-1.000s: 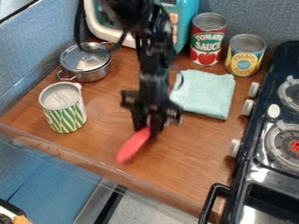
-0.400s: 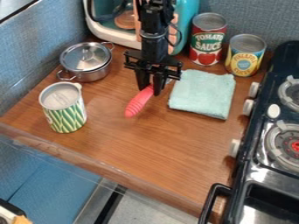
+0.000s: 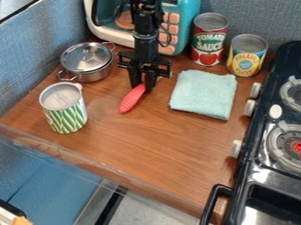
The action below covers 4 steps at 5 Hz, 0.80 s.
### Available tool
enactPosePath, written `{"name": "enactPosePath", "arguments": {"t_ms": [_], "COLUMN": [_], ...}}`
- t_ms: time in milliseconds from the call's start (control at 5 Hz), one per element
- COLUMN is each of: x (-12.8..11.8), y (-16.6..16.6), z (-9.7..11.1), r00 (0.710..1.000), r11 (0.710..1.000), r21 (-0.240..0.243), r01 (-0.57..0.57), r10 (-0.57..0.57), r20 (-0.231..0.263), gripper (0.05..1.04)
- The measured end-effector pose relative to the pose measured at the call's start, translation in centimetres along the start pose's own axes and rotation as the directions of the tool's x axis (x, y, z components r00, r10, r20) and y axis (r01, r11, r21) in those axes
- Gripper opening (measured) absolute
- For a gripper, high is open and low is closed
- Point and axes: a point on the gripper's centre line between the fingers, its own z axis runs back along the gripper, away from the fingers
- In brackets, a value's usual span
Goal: Move the red fork between the silver pot and blue cloth
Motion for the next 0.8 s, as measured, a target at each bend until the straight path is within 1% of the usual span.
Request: {"name": "enactPosePath", "arguments": {"t_ms": [200,400,600,800], "x": [-0.1,-0.2,0.6,1.7], "y": [0.3,0.4,0.3,-0.2], "z": [-0.1,0.0,1.1,4.3], "r00": [1.000,1.000,1.000,0.993], "r11": [1.000,1.000,1.000,0.999], "r21": [0.005,0.008,0.010,0.015], "r01": [-0.005,-0.009,0.004,0.042], "r10": [0.005,0.009,-0.004,-0.043], "r20": [-0.012,-0.012,0.026,0.105], "gripper": [0.436,0.718,0.987,1.003]}}
